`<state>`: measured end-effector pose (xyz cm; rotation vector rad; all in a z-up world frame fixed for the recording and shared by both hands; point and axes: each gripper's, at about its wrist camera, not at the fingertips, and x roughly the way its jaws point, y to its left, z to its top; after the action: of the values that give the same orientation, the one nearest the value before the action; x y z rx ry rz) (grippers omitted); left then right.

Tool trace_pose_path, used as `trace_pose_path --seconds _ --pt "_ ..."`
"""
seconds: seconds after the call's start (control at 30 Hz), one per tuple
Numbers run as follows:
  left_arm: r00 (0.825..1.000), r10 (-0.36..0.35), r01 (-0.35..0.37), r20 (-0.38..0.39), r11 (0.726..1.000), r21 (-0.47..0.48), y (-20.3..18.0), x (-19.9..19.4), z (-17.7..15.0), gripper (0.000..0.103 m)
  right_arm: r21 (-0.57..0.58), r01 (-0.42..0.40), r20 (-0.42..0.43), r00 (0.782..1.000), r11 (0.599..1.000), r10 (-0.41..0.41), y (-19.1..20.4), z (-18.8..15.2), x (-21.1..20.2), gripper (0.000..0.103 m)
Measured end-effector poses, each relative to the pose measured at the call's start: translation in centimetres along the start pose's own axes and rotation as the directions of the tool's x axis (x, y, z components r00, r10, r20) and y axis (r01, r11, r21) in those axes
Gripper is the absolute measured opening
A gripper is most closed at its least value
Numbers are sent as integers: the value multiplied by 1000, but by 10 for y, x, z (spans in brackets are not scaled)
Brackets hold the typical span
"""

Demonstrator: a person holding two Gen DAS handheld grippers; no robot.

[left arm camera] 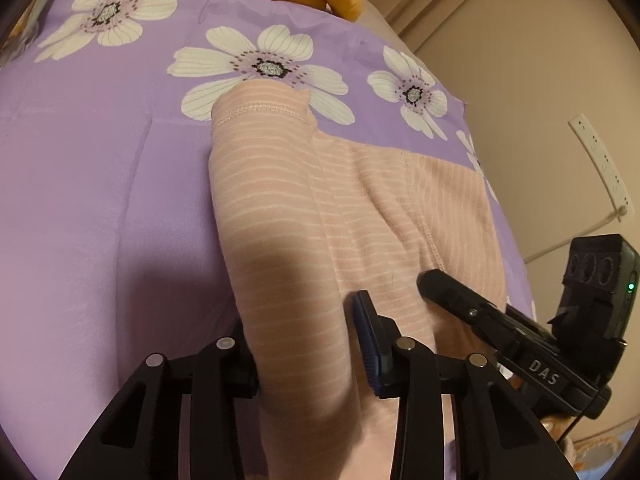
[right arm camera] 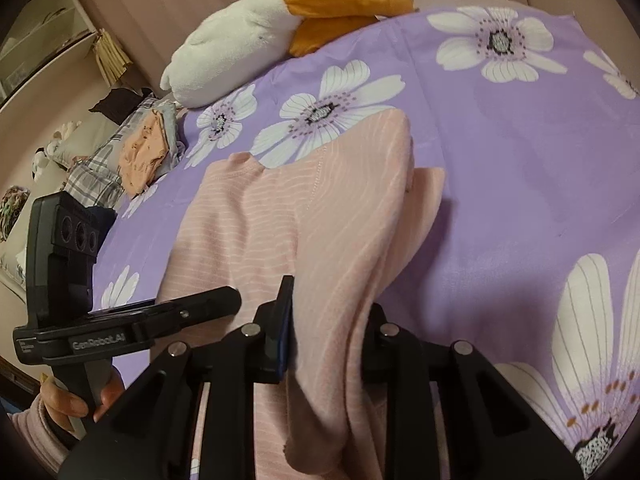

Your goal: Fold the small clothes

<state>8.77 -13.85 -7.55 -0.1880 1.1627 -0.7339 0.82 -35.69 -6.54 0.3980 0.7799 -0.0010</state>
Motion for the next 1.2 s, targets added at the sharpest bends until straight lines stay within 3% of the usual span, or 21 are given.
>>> trace_pose_path --seconds 0.47,1.2 --pt "999 32 -35 37 997 62 -18 -32 -23 37 -26 -14 41 999 1000 15 27 -22 -40 24" --pt "986 118 -127 120 989 71 -36 -105 -73 37 -122 -73 78 993 990 83 88 -61 -96 24"
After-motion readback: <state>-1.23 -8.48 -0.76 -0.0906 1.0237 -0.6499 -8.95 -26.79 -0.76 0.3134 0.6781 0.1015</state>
